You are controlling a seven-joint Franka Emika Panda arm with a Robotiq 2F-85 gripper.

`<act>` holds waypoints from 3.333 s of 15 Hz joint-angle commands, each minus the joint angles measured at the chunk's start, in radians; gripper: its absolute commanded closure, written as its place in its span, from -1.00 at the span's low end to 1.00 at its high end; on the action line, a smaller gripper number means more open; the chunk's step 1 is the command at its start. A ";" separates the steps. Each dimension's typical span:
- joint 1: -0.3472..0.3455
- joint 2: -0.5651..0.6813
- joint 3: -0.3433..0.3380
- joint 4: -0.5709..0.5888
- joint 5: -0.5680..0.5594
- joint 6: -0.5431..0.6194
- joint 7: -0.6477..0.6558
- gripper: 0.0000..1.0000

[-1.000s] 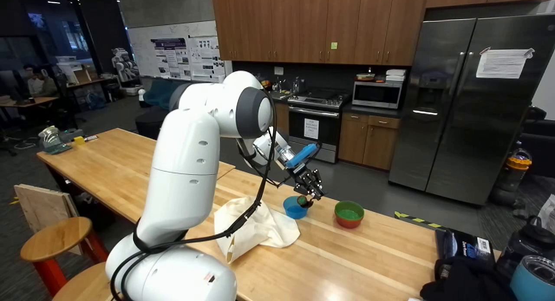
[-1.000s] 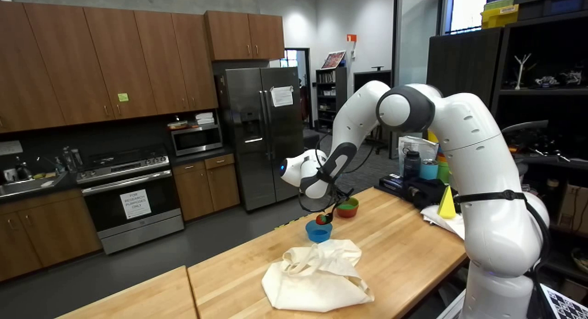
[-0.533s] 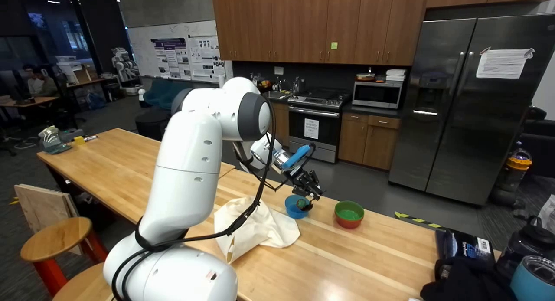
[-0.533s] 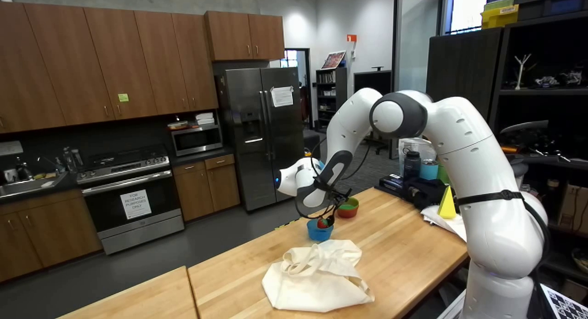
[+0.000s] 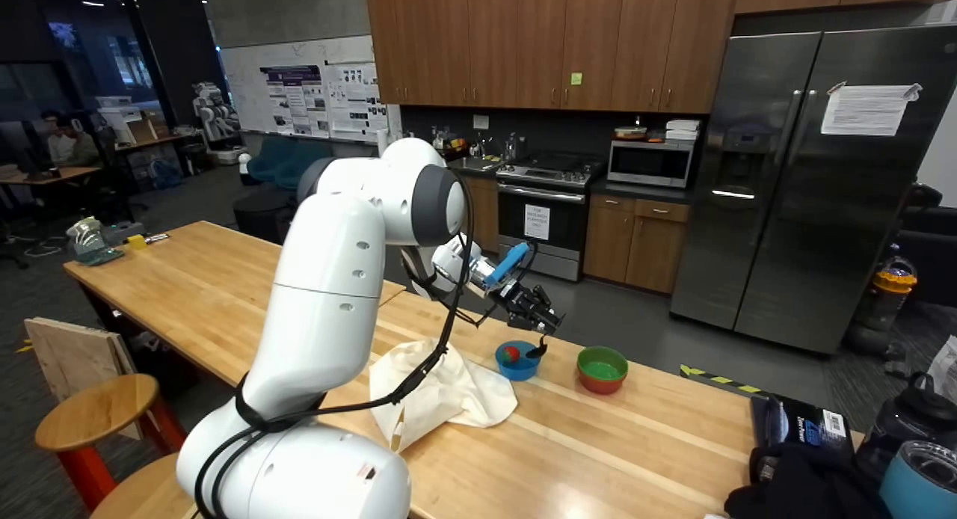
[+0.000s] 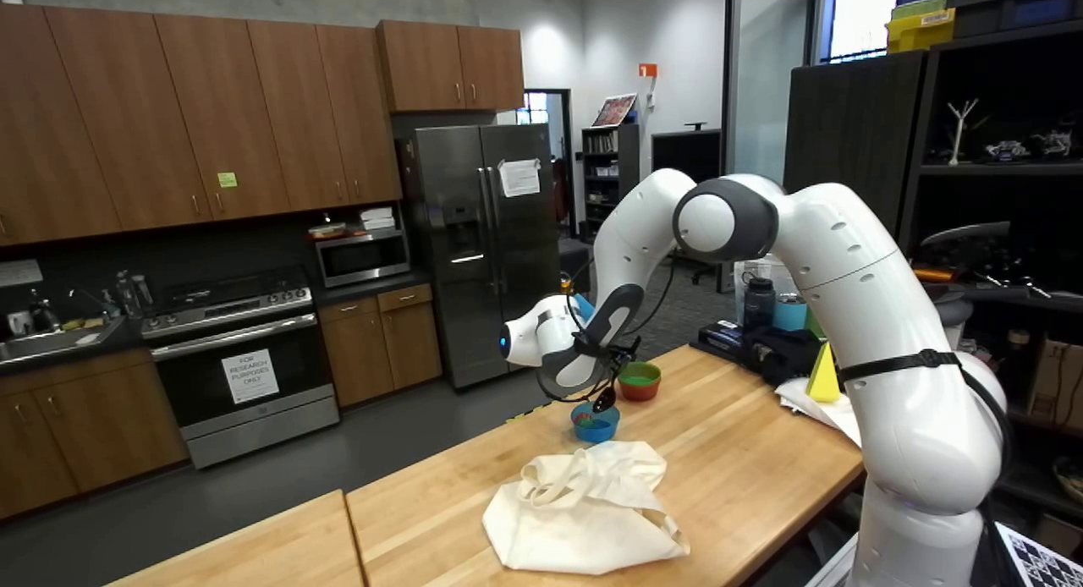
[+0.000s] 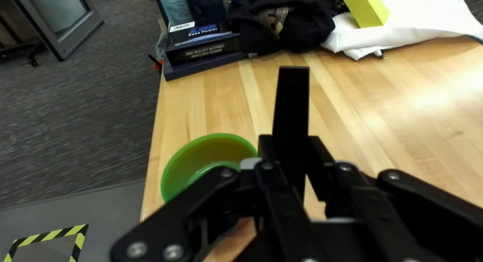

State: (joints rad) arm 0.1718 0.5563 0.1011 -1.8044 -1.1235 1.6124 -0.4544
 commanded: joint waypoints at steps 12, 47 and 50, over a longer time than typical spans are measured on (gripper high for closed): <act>-0.094 -0.102 0.023 0.038 0.059 0.013 0.022 0.88; -0.412 -0.569 -0.340 -0.686 1.046 0.984 -0.134 0.88; -0.416 -0.567 -0.347 -0.696 1.040 0.989 -0.126 0.88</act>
State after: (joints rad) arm -0.2362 0.0062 -0.2398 -2.4783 -0.0562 2.5817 -0.6110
